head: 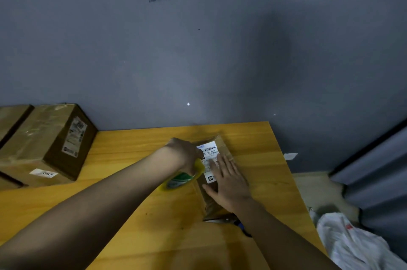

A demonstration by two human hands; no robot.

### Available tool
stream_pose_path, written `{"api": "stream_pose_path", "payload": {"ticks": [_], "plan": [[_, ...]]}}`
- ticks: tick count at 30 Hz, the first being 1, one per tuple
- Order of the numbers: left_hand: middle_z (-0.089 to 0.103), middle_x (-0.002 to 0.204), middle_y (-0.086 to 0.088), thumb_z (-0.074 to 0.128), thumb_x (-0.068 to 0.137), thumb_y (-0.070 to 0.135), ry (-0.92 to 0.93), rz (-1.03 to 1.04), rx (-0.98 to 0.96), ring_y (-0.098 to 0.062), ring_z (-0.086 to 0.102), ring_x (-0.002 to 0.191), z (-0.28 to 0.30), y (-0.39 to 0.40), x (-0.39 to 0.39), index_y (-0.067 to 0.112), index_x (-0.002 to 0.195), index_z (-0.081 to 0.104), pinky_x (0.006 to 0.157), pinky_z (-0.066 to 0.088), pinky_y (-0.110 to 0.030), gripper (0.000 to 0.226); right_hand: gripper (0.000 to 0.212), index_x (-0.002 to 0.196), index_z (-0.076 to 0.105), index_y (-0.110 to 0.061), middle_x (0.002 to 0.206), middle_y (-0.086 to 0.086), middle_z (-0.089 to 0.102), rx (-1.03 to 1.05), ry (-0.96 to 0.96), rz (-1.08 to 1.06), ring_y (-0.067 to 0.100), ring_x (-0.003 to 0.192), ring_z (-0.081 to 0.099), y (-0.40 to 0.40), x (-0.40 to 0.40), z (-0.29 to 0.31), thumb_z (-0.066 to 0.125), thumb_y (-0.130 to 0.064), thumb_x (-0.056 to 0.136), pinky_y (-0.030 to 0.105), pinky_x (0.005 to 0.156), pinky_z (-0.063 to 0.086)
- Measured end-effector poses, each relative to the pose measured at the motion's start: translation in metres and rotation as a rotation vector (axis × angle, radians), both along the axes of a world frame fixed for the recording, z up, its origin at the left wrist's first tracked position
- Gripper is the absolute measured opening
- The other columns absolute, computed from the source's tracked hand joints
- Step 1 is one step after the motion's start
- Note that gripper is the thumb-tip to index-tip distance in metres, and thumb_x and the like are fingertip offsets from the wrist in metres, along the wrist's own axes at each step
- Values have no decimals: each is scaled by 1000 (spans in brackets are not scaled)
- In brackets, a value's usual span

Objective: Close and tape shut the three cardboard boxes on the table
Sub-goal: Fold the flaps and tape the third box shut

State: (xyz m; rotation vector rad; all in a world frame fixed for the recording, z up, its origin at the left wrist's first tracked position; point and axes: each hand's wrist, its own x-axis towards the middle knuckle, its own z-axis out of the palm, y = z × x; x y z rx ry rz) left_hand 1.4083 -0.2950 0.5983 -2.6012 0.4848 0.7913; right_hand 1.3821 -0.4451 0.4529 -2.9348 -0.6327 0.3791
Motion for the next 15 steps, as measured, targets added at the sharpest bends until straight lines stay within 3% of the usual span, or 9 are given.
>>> {"api": "stream_pose_path", "payload": {"ticks": [4,7,9,15], "plan": [[44,144,1,52,93,48,-23,-9,-17,-23,51,122,1,-1,2,32,149,23,86,45,-31,65,106,153,-8,-24,156,3,-23,-22,2,-53,23,147,-19,13,-2,1,-24,-74,61,41,117,-14],[46,143,0,52,92,48,-26,-14,-14,-24,51,121,0,1,3,31,150,23,85,46,-31,67,92,153,-3,-14,156,2,-20,57,-66,-35,19,144,-20,18,-6,-4,-12,-70,81,39,119,-12],[47,141,-1,53,92,48,-28,-4,-16,-24,52,121,0,5,3,32,150,20,84,45,-31,69,89,153,-3,-10,155,3,-21,89,-51,-19,19,144,-20,21,-7,-4,-6,-60,79,37,120,-10],[59,119,-7,62,85,51,-65,100,-39,-25,60,103,-7,14,-3,12,148,12,69,42,-30,89,110,141,-28,-15,148,4,-37,16,35,-15,21,141,-32,24,-8,0,-13,-87,58,35,111,-21]]}}
